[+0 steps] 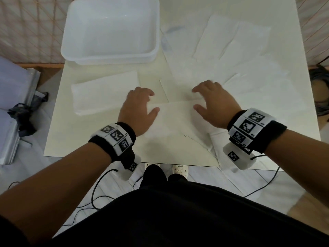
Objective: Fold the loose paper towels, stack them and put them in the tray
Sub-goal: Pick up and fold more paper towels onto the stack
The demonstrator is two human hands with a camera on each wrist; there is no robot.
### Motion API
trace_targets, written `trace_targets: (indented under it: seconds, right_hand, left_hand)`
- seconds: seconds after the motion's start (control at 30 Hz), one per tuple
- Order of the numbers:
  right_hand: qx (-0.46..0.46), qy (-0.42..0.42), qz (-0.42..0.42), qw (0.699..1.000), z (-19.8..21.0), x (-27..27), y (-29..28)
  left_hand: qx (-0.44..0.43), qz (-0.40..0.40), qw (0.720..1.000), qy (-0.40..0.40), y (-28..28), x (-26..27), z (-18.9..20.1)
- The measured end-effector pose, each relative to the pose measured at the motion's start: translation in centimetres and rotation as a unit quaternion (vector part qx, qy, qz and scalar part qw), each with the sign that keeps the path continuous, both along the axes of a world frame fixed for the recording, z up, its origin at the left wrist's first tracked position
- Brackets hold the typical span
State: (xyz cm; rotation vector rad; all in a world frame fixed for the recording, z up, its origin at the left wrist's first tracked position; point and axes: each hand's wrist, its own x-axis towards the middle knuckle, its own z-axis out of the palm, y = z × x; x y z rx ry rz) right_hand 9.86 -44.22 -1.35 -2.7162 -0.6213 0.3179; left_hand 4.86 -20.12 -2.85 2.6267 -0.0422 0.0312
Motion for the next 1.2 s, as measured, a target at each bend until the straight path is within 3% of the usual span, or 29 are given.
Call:
trace_targets:
  seconds: [0.1, 0.17, 0.23, 0.47, 0.97, 1.07, 1.2]
  right_hand:
    - [-0.094, 0.045, 0.106, 0.989, -1.2, -1.6, 1.3]
    - [-0.146, 0.071, 0.124, 0.979, -2.4, -2.8, 1.5]
    - [-0.150, 0.071, 0.124, 0.978, -3.6, -3.5, 1.0]
    - [-0.120, 0.048, 0.133, 0.983, -5.5, -3.2, 0.0]
    - [-0.105, 0.080, 0.133, 0.982, -4.9, -3.1, -0.2]
    - [-0.068, 0.111, 0.102, 0.986, -3.7, -2.6, 0.1]
    - [-0.010, 0.036, 0.035, 0.999, -2.0, -1.0, 0.4]
  left_hand:
    - [0.028, -0.147, 0.988, 0.048, -2.9, -0.7, -1.5]
    - [0.084, -0.188, 0.969, 0.134, -4.4, -1.2, -2.9]
    - [0.145, -0.198, 0.957, 0.158, -4.9, -1.9, -4.1]
    - [0.188, -0.193, 0.956, 0.113, -3.4, -2.5, -5.1]
    - [0.177, -0.184, 0.954, 0.156, -0.6, -3.2, -4.4]
    - [0.163, -0.174, 0.956, 0.170, -0.9, -3.1, -3.5]
    - [0.135, -0.121, 0.979, 0.094, -1.7, -2.0, -2.0]
